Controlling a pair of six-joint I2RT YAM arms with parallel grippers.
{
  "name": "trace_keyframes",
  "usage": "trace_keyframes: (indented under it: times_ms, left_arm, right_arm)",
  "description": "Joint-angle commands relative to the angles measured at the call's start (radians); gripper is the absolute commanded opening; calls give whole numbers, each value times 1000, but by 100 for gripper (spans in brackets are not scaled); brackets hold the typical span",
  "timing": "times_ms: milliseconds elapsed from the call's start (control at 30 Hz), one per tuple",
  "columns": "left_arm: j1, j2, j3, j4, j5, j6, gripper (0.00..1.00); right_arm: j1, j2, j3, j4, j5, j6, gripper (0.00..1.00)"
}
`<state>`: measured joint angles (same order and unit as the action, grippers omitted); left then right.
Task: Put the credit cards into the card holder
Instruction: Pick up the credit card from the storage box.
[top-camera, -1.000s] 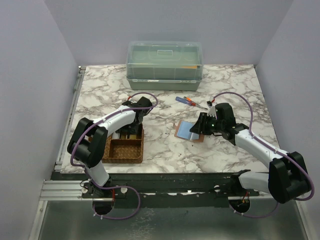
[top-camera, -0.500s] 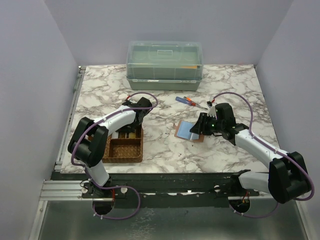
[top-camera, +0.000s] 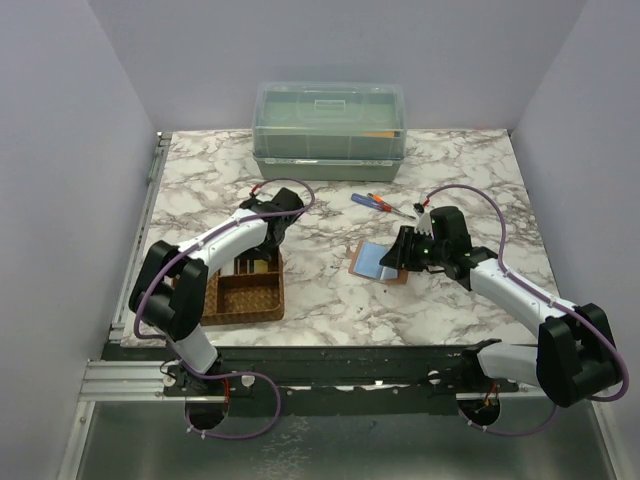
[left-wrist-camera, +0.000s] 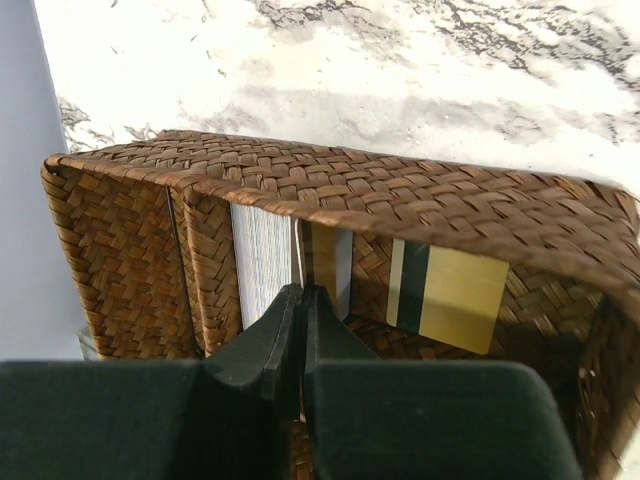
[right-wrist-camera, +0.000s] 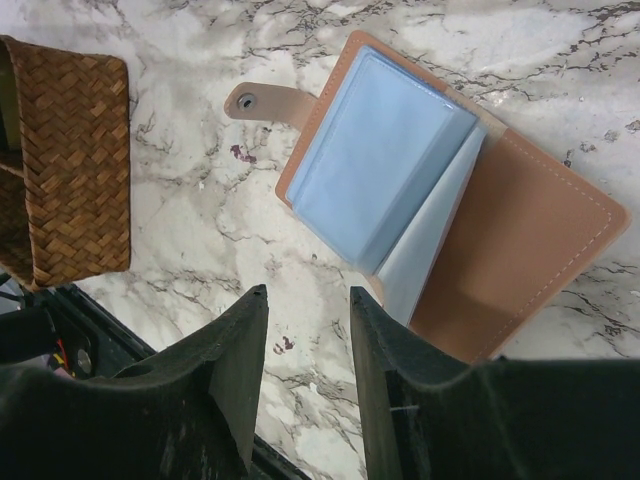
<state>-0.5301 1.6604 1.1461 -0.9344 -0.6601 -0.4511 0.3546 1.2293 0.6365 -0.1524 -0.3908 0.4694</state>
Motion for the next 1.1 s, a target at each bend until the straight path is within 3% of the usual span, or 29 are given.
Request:
trace_keyframes:
  times_ms: [0,467,733,900,1067]
  left_arm:
    - [4,-54,49,-39,17,9,3]
    - [-8,-165,150,-117,81,-7,0]
    - [-8,-319,315,0,500,30,0]
    - [-8,-392,263,292,832,26,0]
    - [-7,-376,159,623,1063,-33,0]
  right_arm:
    - [7,-5,6,-19,-3,-16,42]
    - [6,-5,36,-56,30,-26,43]
    - [8,-34,79,-107,23,-12,47]
    - [9,-56,80,-63,-98,51,52]
    - [9,-122,34,156,-285,157,60]
